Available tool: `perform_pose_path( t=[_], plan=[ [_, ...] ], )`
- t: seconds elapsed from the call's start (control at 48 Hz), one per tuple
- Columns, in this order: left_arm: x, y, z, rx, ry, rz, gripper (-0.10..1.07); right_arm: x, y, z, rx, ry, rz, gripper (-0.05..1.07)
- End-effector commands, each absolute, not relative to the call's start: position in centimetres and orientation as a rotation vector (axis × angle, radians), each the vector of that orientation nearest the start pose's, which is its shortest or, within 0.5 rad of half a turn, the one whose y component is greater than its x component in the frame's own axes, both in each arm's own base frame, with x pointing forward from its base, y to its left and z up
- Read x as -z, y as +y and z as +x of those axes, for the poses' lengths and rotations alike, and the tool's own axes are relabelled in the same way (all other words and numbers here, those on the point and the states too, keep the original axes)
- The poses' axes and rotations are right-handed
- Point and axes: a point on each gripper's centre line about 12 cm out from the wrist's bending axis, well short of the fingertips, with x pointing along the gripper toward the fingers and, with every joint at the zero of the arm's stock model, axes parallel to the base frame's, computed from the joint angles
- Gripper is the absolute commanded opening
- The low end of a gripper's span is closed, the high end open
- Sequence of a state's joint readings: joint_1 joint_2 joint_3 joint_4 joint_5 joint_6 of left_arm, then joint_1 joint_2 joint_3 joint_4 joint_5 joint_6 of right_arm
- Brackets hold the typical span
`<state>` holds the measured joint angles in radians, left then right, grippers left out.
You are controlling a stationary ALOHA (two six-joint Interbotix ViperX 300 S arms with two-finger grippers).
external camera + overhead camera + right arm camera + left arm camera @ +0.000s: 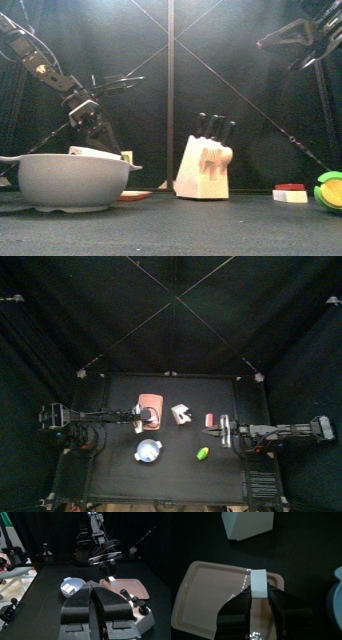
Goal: Grab sushi piece from plate
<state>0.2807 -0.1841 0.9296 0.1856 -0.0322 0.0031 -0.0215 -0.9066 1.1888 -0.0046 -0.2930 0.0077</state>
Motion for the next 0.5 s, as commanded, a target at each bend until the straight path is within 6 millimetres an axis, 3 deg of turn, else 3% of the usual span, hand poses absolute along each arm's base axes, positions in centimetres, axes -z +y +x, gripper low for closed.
perform_pose_path(
  t=[0.0,0.479],
  plan=[
    [-16.72,8.21,30.5,-0.188,0.679,0.086,0.45,-28.11,-0.48,20.89,0.022,-0.025,0.007,0.01],
    [-16.58,7.68,30.51,-0.182,0.68,0.062,0.45,-27.93,-0.46,20.89,0.022,-0.019,0.012,0.01]
  ],
)
